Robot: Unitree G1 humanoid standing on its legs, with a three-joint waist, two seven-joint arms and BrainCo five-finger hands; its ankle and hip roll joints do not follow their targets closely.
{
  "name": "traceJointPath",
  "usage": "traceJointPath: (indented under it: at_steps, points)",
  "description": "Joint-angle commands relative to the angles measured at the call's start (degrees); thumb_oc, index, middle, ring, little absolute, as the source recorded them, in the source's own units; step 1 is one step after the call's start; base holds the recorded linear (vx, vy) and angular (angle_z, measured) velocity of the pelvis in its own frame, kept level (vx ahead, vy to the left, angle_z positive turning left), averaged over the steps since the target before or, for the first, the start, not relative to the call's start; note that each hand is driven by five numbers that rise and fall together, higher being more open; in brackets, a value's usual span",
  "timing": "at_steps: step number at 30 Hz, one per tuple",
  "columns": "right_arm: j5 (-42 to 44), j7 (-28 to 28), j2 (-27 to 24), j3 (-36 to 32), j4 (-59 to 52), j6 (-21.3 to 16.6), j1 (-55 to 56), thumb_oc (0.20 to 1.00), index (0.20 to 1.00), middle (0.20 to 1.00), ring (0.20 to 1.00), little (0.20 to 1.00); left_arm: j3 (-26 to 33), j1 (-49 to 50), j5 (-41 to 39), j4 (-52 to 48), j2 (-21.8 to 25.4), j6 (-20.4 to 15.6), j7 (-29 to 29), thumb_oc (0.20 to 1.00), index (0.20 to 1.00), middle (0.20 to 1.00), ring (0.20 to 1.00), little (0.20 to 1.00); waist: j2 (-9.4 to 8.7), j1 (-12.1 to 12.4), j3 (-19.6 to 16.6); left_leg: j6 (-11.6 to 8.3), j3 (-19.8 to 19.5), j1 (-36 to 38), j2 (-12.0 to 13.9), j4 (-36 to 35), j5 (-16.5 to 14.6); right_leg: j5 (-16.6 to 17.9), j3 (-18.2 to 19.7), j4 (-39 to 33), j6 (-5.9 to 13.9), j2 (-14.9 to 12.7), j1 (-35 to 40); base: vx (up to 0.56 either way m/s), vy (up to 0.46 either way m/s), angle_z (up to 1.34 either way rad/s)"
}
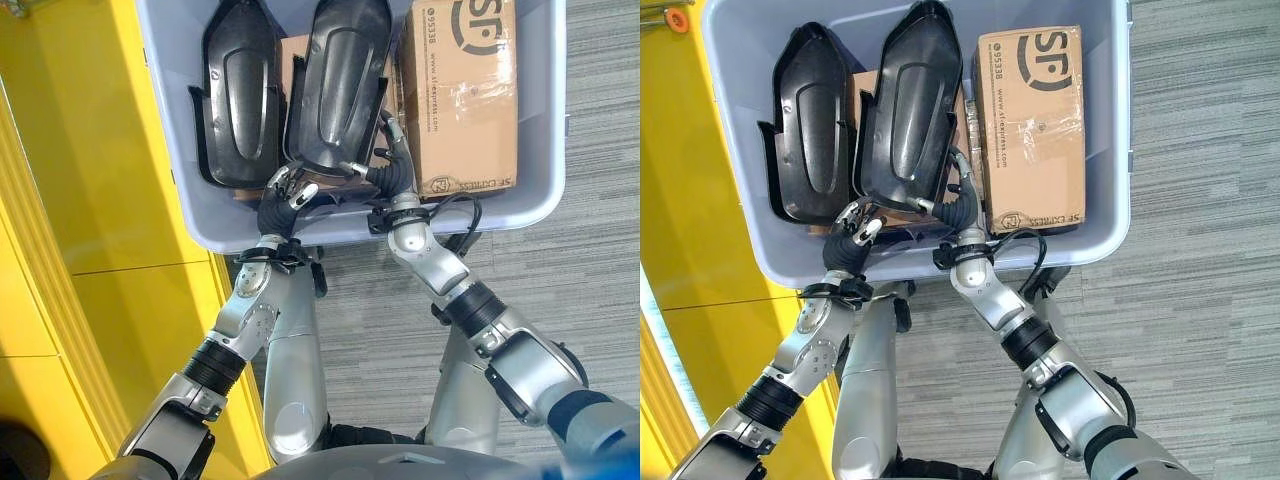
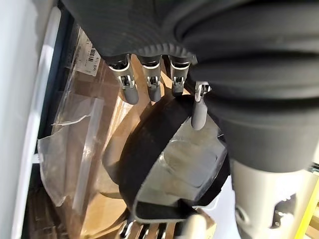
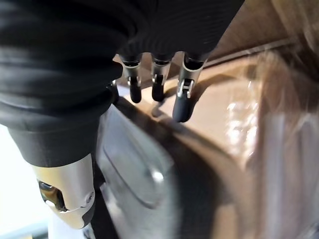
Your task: Move parts from the plastic box to the shelf.
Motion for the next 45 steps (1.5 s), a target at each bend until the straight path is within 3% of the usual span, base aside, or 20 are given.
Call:
traceJointPath:
  at_steps: [1,4,5,6,15,22,27,37,45]
  points:
    - [20.36,3.15,6.80,2.67,13.35,1.88,1.82,1.000,1.000,1.000,1.000,1.000,-5.46,3.19,0.68,-3.14,-0.43,-1.43,-1.01,1.000,1.000,1.000,1.000,1.000,2.94,4.84,0.99,1.88,4.97,-0.89,-3.50,-7.05,3.38,-7.40,-2.85,10.41,6.29,-4.20,-2.02,-0.01,0.051,0.01]
    - [18.87,3.05,7.42,1.84,15.06,0.00,2.47,1.000,1.000,1.000,1.000,1.000,-5.68,2.82,1.29,-2.18,-1.48,-2.20,-0.63,1.000,1.000,1.000,1.000,1.000,3.05,4.69,0.99,1.90,5.12,-1.23,-3.56,-7.35,3.54,-7.31,-2.67,10.26,6.19,-4.16,-2.33,-0.02,0.041,-0.01]
    - [18.98,5.79,7.24,1.25,15.31,0.63,2.70,0.297,0.297,0.297,0.297,0.297,-5.63,2.83,1.45,-1.98,-1.81,-2.64,-0.61,1.000,1.000,1.000,1.000,1.000,3.08,4.63,0.99,1.92,5.08,-1.42,-3.61,-7.36,3.56,-7.31,-2.56,10.32,6.11,-4.16,-2.50,0.00,0.000,0.00]
    - [18.80,5.97,7.30,1.41,15.14,0.97,2.97,0.200,0.200,0.200,0.200,0.200,-5.69,3.00,1.38,-1.89,-1.79,-2.76,-0.69,1.000,1.000,1.000,1.000,1.000,3.10,4.67,0.99,1.87,5.12,-1.18,-3.56,-7.33,3.43,-7.44,-2.49,10.44,6.21,-4.18,-2.32,-0.02,0.030,0.04]
    - [19.57,5.30,7.01,2.77,13.63,2.74,3.66,0.200,0.200,0.200,0.200,0.200,-5.56,2.57,1.61,-2.36,-1.78,-2.58,0.04,1.000,1.000,1.000,1.000,1.000,2.55,4.36,0.99,2.00,5.18,-1.29,-3.52,-7.50,3.71,-7.25,-2.53,10.27,6.06,-3.98,-2.35,0.00,0.003,0.01]
    - [8.41,5.88,5.35,3.72,12.54,5.46,2.66,0.200,0.200,0.200,0.200,0.200,-5.34,2.92,1.50,-3.19,-1.13,-2.23,0.42,1.000,1.000,1.000,1.000,1.000,2.19,4.28,0.99,1.86,5.03,-1.05,-3.31,-7.55,3.83,-7.23,-2.41,10.16,6.07,-3.72,-2.21,0.00,0.000,0.00]
    - [6.77,6.43,5.00,4.77,12.59,8.01,2.36,0.200,0.200,0.200,0.200,0.200,-5.14,3.20,1.40,-2.96,-0.85,-2.54,-0.17,1.000,1.000,1.000,1.000,1.000,2.03,4.33,0.99,1.72,5.01,-0.44,-3.31,-7.67,3.71,-7.38,-2.30,10.09,6.24,-3.57,-1.69,0.00,0.000,0.00]
    - [7.39,7.79,5.67,5.20,13.89,4.33,1.01,0.200,0.200,0.200,0.200,0.200,-4.51,3.44,1.40,-3.25,0.27,-1.91,-0.44,1.000,1.000,1.000,1.000,1.000,1.76,4.92,0.99,1.85,5.13,2.71,-3.59,-8.63,3.86,-7.11,-2.91,9.26,6.22,-3.06,1.44,-0.01,-0.043,-0.01]
    - [6.28,8.17,5.58,4.78,14.65,6.29,-0.13,0.200,0.200,0.200,0.200,0.200,-4.15,3.89,2.02,-3.49,0.85,-1.23,-0.28,1.000,1.000,1.000,1.000,1.000,1.14,4.87,0.99,1.76,5.64,7.39,-3.38,-9.32,3.38,-7.31,-3.16,8.03,6.20,-2.29,5.52,0.01,-0.070,-0.02]
